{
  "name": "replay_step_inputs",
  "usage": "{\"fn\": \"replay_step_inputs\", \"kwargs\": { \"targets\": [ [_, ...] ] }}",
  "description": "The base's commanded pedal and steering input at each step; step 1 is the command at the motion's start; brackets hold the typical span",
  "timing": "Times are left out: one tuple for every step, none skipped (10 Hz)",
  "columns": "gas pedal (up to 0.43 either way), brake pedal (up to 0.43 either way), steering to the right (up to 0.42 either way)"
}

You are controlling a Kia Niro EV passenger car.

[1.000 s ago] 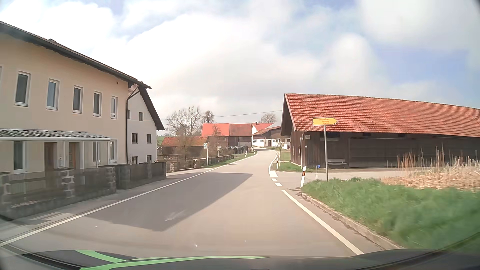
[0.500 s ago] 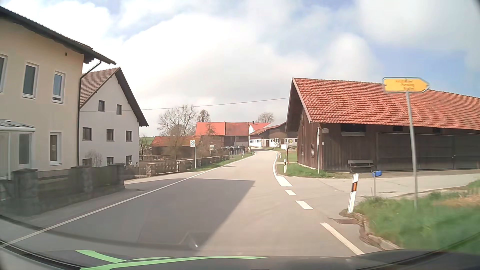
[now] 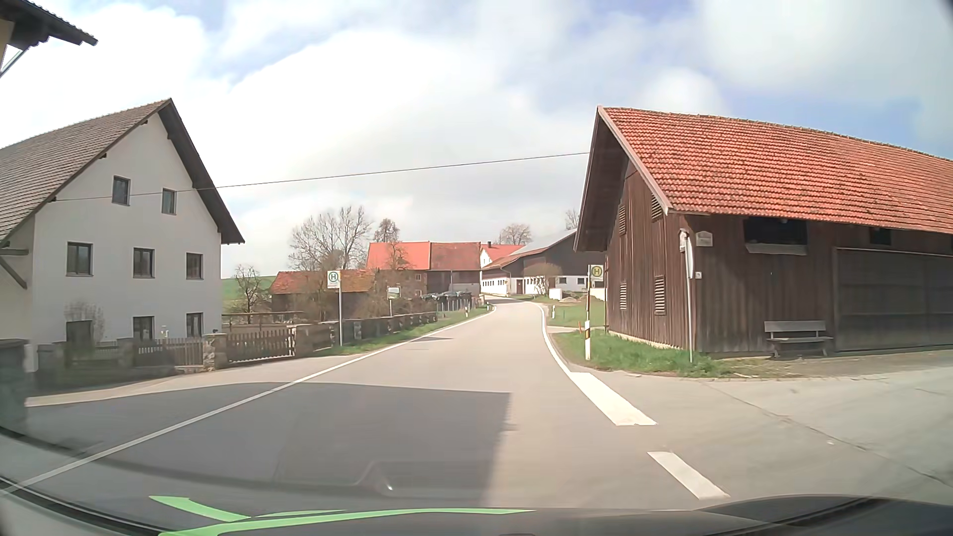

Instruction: Follow the waypoints while adhering to traffic rules and regulations

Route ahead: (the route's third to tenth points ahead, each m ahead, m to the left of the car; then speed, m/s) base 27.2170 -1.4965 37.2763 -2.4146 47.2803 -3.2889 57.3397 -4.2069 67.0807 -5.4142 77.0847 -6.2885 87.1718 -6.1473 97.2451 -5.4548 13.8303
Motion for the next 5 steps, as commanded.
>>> {"fn": "replay_step_inputs", "kwargs": {
  "targets": [
    [0.000, 0.000, 0.019],
    [0.020, 0.000, 0.019],
    [0.047, 0.000, 0.019],
    [0.059, 0.000, 0.019],
    [0.079, 0.000, 0.019]
  ]
}}
